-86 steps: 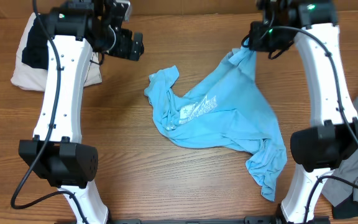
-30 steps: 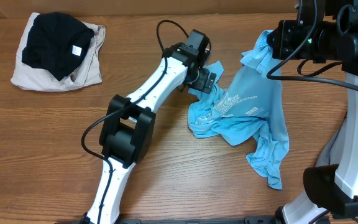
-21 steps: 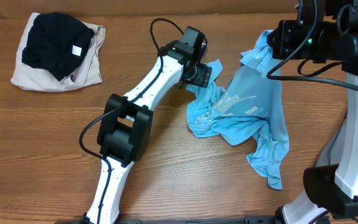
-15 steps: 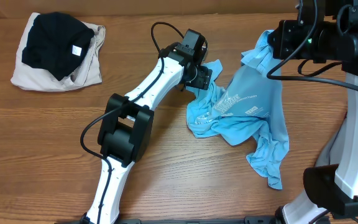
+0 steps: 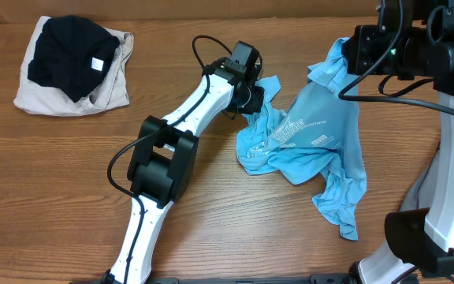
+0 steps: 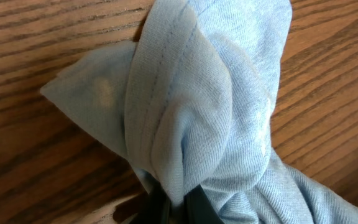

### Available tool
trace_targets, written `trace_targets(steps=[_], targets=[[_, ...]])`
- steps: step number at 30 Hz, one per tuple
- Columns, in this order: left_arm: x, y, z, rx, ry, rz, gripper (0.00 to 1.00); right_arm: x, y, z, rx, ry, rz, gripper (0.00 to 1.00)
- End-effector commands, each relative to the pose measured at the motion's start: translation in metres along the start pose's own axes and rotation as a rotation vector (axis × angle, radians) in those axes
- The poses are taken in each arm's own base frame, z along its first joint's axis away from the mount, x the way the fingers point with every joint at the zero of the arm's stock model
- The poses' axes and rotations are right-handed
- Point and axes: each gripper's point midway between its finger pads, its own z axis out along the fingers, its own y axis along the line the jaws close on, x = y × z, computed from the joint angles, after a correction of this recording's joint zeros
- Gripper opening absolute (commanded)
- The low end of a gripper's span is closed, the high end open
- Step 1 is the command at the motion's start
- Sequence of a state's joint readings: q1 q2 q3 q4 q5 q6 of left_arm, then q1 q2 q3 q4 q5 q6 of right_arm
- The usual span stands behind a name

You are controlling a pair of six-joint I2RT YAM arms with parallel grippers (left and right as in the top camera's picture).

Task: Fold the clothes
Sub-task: 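Reach the left gripper to the T-shirt's left sleeve and grasp it, then lift the T-shirt with both grippers and stretch it apart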

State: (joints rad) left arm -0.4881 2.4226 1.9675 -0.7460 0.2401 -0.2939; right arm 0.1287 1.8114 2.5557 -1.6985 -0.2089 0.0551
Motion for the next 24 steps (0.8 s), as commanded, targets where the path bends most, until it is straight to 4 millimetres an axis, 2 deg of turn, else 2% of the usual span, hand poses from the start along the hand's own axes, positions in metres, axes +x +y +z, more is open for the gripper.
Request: trace_targets(steps=[1,4,7,11,12,15,20,24], targets=[[0.01,0.012,0.014,0.008,0.044,-0.037,0.04,-0.001,-0.001,0.0,0.006,-0.004,-0.004,0.04],[-0.001,0.018,-0.003,0.02,0.031,-0.052,0.04,-0.001,-0.001,0.0,0.006,-0.004,-0.005,0.04],[-0.028,0.026,-0.052,0.047,-0.014,-0.062,0.04,-0.001,-0.003,0.0,0.018,-0.007,-0.004,0.04],[-0.058,0.041,-0.136,0.033,-0.098,-0.053,0.04,-0.003,-0.009,-0.001,0.05,-0.018,-0.005,0.04],[-0.064,0.044,-0.162,0.027,-0.128,-0.042,0.04,-0.005,-0.009,-0.001,0.054,-0.023,-0.005,0.04],[-0.074,0.049,-0.234,-0.003,-0.223,0.003,0.04,-0.011,-0.012,-0.002,0.058,-0.05,0.001,0.04],[-0.069,0.054,-0.336,-0.117,-0.377,0.037,0.04,-0.023,-0.029,-0.011,0.085,-0.107,0.073,0.04],[-0.058,0.053,-0.407,-0.215,-0.52,0.041,0.04,-0.029,-0.052,-0.037,0.118,-0.177,0.174,0.04]])
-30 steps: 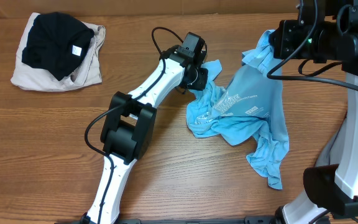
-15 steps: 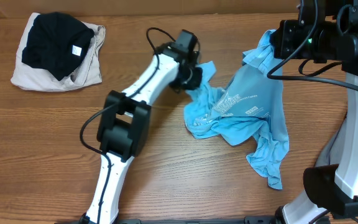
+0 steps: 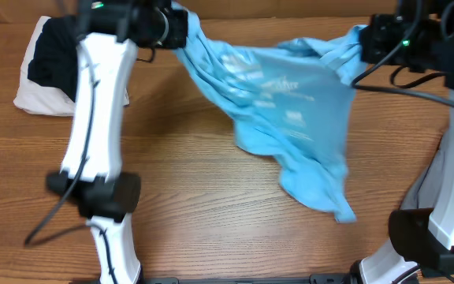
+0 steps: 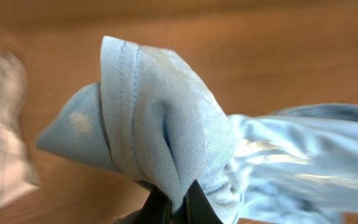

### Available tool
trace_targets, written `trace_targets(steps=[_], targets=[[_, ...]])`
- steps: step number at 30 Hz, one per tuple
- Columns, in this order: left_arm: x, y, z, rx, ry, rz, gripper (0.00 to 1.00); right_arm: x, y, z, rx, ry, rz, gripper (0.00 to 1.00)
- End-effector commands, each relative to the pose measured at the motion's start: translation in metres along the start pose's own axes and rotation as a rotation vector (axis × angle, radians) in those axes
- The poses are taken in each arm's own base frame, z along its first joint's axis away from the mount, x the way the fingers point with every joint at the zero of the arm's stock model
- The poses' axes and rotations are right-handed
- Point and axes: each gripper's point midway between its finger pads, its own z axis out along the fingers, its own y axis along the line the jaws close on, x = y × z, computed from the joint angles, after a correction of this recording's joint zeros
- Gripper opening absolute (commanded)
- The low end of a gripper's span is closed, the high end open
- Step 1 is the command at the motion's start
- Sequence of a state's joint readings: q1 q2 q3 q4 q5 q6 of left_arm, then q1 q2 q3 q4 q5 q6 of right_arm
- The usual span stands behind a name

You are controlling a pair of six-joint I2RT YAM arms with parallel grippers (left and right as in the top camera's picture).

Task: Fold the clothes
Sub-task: 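Lift the T-shirt with both grippers and stretch it apart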

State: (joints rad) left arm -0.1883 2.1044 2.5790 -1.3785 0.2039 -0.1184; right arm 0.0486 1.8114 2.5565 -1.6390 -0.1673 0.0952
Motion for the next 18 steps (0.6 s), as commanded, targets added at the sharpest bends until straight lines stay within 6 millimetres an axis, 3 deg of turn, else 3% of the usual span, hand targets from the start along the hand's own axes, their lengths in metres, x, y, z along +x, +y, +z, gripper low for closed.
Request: trace_targets(steps=[1,10,15,18], targets=[[-0.021,0.002,-0.082,-0.107,-0.184,0.07,0.04,-0.015,-0.025,-0.038,0.045,-0.118,0.115,0.04],[-0.029,0.007,-0.212,-0.172,-0.469,0.058,0.04,-0.016,-0.057,-0.147,0.086,-0.389,0.239,0.04],[-0.016,-0.001,-0.271,-0.177,-0.584,0.072,0.04,0.005,-0.045,-0.206,0.102,-0.522,0.231,0.04],[-0.006,-0.008,-0.299,-0.172,-0.639,0.081,0.04,0.017,-0.033,-0.228,0.101,-0.57,0.211,0.04]])
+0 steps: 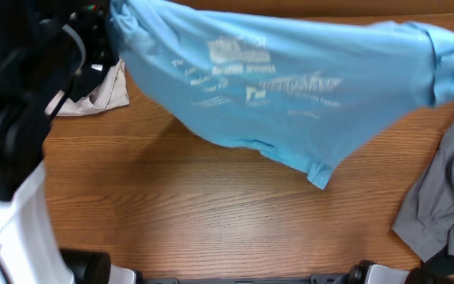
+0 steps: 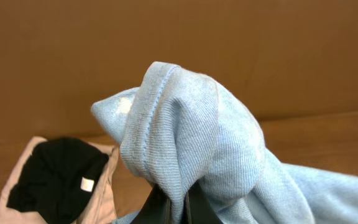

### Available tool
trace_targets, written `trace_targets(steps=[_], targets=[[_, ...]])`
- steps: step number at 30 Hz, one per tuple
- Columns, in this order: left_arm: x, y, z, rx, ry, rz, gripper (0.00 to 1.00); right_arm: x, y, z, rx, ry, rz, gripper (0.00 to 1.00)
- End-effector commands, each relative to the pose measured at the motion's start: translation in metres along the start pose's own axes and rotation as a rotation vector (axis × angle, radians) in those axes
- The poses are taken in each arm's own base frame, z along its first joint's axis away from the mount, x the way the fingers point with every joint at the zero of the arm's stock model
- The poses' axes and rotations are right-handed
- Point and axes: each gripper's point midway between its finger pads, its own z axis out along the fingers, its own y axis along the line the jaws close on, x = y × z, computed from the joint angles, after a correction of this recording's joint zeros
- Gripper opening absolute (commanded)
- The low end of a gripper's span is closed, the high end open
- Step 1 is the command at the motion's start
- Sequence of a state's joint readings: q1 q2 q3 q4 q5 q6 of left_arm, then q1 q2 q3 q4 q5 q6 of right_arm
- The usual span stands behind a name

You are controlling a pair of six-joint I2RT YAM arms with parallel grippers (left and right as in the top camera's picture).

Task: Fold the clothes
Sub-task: 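Lift the T-shirt with both grippers and stretch it apart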

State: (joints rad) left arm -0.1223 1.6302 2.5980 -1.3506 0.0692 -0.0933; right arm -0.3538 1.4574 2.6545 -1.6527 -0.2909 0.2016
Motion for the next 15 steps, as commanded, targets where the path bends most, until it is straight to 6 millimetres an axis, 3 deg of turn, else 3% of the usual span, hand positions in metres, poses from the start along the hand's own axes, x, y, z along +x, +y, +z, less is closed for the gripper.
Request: trace_targets(steps=[1,6,9,13,15], targets=[[-0.017,0.004,-0.054,-0.037,-0.117,0.03,0.04,0.0,0.009,-0.035,-0.008,-0.077,-0.015,0.04],[-0.012,0.0,-0.113,-0.033,-0.183,0.034,0.04,0.012,0.016,-0.08,-0.001,-0.148,-0.035,0.04],[-0.008,0.002,-0.136,-0.051,-0.206,0.044,0.04,0.014,0.02,-0.094,-0.009,-0.175,-0.044,0.04],[-0.002,0.016,-0.141,-0.133,-0.192,0.035,0.04,0.015,0.021,-0.096,-0.01,-0.178,-0.045,0.04],[0.002,0.025,-0.128,-0.178,-0.15,0.03,0.04,0.014,0.018,-0.085,-0.003,-0.154,-0.037,0.04]])
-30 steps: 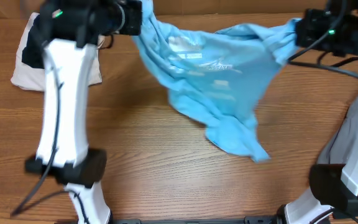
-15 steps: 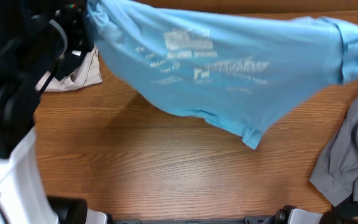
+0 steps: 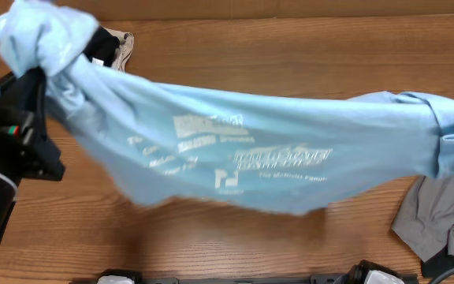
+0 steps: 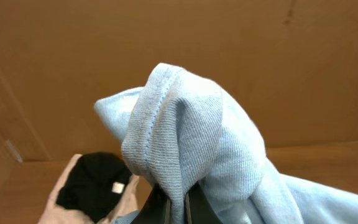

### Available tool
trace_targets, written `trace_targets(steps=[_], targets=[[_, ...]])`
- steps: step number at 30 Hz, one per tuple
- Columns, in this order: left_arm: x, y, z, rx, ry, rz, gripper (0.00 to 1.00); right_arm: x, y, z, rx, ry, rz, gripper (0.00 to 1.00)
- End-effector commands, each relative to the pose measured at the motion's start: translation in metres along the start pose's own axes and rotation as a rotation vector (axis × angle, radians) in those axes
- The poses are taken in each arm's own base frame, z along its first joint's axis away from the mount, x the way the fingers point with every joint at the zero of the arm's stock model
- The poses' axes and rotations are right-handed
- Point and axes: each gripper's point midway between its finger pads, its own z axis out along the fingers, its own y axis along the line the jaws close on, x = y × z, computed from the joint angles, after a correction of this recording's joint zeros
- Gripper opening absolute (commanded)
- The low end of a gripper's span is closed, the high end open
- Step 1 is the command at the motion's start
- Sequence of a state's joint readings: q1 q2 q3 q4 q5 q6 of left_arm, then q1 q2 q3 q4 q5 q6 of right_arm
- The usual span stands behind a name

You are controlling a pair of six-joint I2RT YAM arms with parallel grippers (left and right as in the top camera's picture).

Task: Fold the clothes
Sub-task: 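Lift the T-shirt with both grippers and stretch it apart, then lay the stretched T-shirt flat on the table with both grippers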

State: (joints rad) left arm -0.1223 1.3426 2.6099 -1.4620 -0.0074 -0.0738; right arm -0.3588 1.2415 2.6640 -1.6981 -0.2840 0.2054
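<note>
A light blue T-shirt (image 3: pixel 251 158) with white print hangs stretched across the overhead view, high above the wooden table (image 3: pixel 211 237). My left gripper (image 4: pixel 178 208) is shut on a bunched hem corner of the T-shirt (image 4: pixel 185 137). In the overhead view that corner sits at the upper left, above the black left arm (image 3: pixel 18 130). The shirt's right end runs off the frame's right edge. My right gripper is out of view.
A folded pile, black garment (image 4: pixel 98 180) on a beige one (image 4: pixel 64 202), lies at the table's far left; only its edge (image 3: pixel 120 43) shows overhead. A grey cloth (image 3: pixel 436 213) lies at the right front. A cardboard wall (image 4: pixel 260 56) stands behind the table.
The spread shirt now sits lower and larger in the overhead view, sagging across the middle. The left arm and its corner have shifted toward the far left. The left grip is unchanged.
The shirt lay crumpled right of centre, my left gripper shut on its left corner at the table and the right arm holding its upper right part. Then the left corner was up by the pile, the shirt stretched between both arms. It has since hung spread high above the table.
</note>
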Motion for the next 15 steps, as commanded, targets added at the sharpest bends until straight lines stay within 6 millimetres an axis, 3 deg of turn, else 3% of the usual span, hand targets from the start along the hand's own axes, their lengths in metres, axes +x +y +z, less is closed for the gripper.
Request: trace_targets(steps=[1,7,13,15], targets=[[0.01,0.022,0.028,-0.124,0.069,0.019,0.04,-0.001,-0.01,0.018,0.037,0.029,0.014,0.04],[0.042,0.024,0.104,-0.131,0.247,0.026,0.04,0.011,-0.031,0.07,0.073,0.169,0.035,0.04],[0.099,0.024,0.202,-0.123,0.465,0.033,0.04,0.035,-0.065,0.153,0.122,0.363,0.088,0.04],[0.121,0.024,0.235,-0.113,0.529,0.032,0.04,0.049,-0.076,0.191,0.116,0.444,0.098,0.04]])
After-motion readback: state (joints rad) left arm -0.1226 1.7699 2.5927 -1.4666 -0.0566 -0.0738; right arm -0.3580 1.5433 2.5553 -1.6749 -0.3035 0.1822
